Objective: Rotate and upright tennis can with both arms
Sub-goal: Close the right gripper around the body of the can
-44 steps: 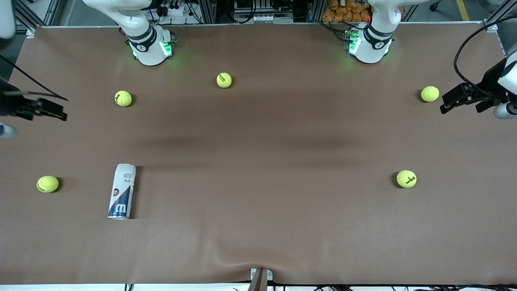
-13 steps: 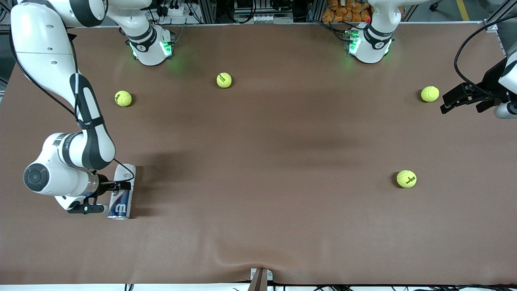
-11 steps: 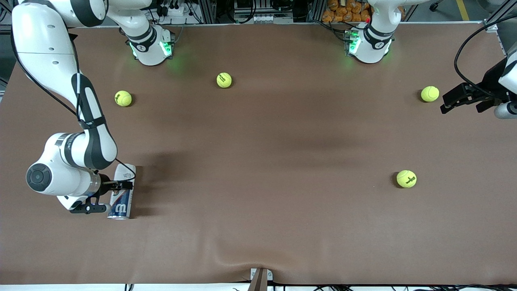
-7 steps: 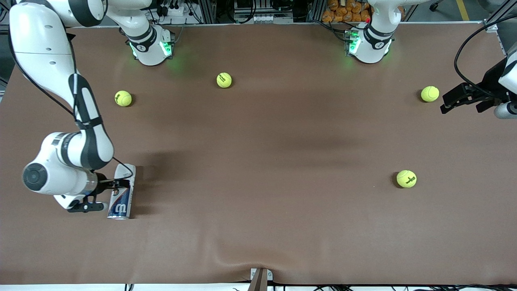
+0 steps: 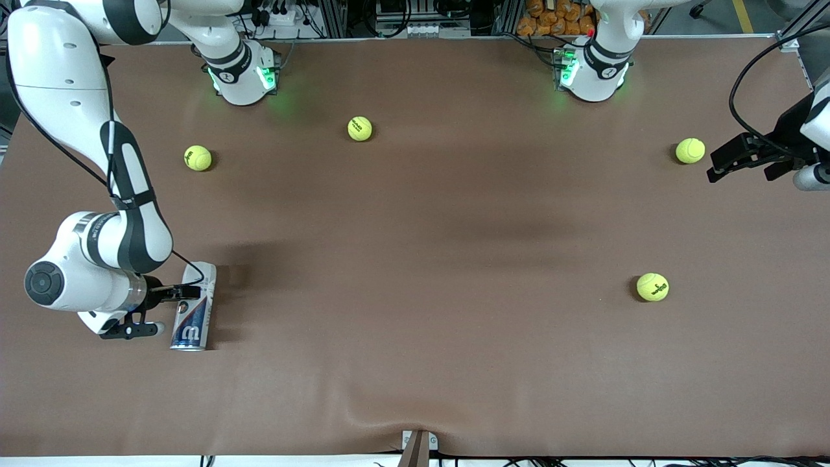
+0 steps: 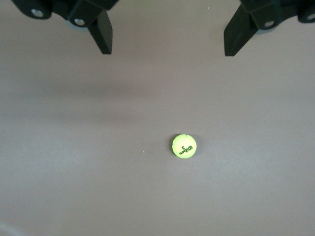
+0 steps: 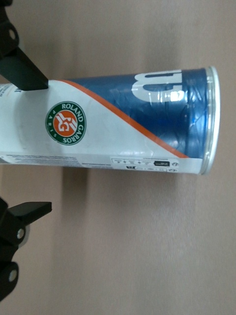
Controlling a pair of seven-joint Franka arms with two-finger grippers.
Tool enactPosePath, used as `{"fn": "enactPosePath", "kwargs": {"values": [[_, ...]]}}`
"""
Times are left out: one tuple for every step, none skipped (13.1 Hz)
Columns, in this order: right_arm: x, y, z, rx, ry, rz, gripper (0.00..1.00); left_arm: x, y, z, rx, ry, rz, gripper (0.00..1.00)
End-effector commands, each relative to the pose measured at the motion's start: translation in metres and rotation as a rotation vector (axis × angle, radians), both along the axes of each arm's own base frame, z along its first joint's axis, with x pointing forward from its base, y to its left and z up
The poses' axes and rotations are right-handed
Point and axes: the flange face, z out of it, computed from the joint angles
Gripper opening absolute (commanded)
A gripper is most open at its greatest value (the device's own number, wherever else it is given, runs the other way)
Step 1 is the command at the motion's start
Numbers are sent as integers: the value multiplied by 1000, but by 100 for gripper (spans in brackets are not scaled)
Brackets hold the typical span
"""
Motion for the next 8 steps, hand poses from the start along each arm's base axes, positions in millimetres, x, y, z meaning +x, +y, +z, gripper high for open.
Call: {"fn": "enactPosePath", "kwargs": {"values": [[-4, 21, -13, 55, 15, 6, 100, -3, 1, 5, 20, -3, -11, 100], [-3, 31, -12, 55, 13, 21, 100, -3, 1, 5, 20, -3, -11, 100], [-2, 35, -13, 52, 7, 29, 100, -3, 2, 4, 20, -1, -11, 100], [0, 44, -11, 50, -8, 47, 100, -3, 3, 4, 20, -1, -10, 100], [1, 46, -11, 44, -14, 57, 100, -3, 2, 4, 20, -1, -11, 100], [2, 45, -10, 38, -16, 65, 100, -3, 2, 4, 20, -1, -11, 100], [2, 43, -13, 18, -15, 82, 100, -3, 3, 4, 20, -1, -10, 100], [1, 39, -22, -5, -19, 95, 100, -3, 2, 4, 20, 2, -11, 100]]}}
